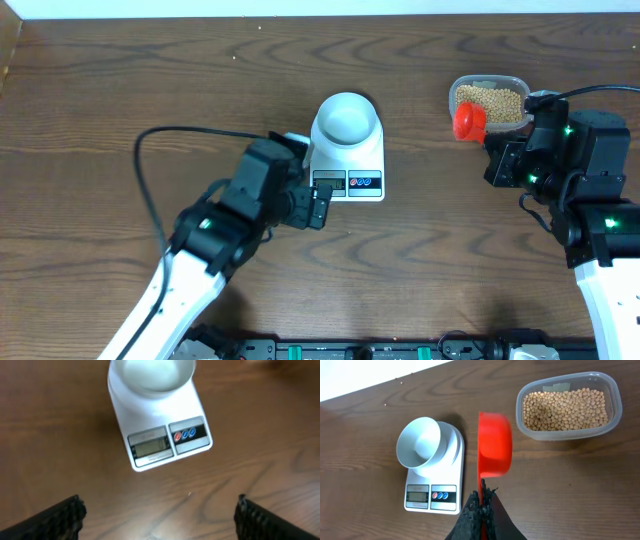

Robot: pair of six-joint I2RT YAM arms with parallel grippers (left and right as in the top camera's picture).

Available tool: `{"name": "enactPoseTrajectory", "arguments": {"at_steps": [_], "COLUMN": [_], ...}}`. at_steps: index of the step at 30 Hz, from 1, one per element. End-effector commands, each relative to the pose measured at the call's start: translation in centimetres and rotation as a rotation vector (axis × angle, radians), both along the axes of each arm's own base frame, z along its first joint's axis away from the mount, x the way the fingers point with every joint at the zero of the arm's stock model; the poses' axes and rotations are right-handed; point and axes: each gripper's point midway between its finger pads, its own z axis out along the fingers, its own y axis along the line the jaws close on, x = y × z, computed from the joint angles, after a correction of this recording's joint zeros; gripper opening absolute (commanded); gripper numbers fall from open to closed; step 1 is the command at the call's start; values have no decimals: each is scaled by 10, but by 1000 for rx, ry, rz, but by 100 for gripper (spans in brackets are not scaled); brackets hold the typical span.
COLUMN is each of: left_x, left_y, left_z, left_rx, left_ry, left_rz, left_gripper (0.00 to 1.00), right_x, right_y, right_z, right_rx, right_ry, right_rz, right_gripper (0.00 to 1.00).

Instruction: Scoop item into bowl and weigh 50g on scale

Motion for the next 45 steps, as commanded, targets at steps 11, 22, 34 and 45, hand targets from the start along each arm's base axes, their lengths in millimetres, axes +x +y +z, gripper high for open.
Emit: {"name": "enactPoseTrajectory", "arguments": {"at_steps": [11, 22, 34, 45], "left_x": [-20, -15, -2, 7], "left_y": [9, 6, 0, 4], "left_z": [-7, -28, -25, -22], "left_rx": [114, 214, 206, 232], "left_ry": [14, 28, -21, -56], "left_rz": [-139, -261, -264, -233], "left_gripper": [98, 98, 98, 98], "right_x": [1, 0, 2, 5], "right_y": [-5, -5, -7, -7], "right_z": [7, 6, 7, 11], "right_rx": [-17, -21, -33, -33], "right_ry": [-21, -19, -27, -46], "right_rz": [-6, -4, -13, -13], "right_gripper": [1, 1, 1, 1]}}
